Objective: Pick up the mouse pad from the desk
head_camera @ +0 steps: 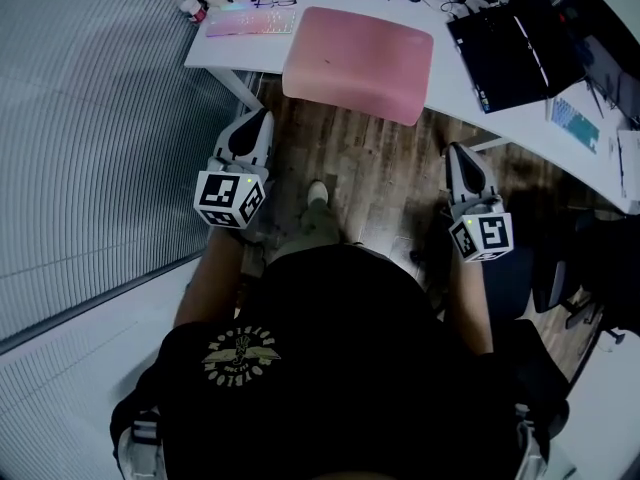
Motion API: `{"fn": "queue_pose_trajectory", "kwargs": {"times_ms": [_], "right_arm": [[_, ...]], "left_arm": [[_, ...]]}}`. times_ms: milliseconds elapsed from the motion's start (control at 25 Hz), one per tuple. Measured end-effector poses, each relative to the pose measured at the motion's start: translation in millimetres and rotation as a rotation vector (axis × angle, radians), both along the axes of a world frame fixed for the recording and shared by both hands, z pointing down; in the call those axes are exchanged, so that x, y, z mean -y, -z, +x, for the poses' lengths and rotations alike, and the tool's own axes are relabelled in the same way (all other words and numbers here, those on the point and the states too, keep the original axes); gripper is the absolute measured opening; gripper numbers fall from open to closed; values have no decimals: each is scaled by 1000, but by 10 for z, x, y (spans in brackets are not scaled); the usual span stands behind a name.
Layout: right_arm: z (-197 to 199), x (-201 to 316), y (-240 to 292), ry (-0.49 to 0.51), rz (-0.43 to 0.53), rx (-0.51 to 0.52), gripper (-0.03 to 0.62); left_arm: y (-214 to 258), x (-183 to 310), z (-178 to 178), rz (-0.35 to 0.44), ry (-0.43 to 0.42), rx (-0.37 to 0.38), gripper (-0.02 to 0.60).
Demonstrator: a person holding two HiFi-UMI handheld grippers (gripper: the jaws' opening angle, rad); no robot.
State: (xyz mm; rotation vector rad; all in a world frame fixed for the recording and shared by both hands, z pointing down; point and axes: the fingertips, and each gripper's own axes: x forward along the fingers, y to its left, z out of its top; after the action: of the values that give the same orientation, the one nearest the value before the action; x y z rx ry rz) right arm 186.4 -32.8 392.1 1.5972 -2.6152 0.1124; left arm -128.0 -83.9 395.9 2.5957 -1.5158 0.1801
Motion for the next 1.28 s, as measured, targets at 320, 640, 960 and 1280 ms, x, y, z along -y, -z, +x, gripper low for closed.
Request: {"fn": "queue_pose_trajectory", "kwargs": {"times_ms": [320,640,960,1280], "right_arm": [[-62,359,-47,-25,-25,-19,-3],[-221,704,-6,-35,-39,-15,-3],[-405,1039,60,-51,-33,-32,-3],[-527,1365,242,-118,-2,-64,-3]], "left_arm": [[-104,485,-123,-17,-4,-13,12],[-181,919,-215,-23,-26,-37,11],[-234,1369,-321,-32,-62,-51,12],[-141,1826,-459,-4,-117,-75,12]]}}
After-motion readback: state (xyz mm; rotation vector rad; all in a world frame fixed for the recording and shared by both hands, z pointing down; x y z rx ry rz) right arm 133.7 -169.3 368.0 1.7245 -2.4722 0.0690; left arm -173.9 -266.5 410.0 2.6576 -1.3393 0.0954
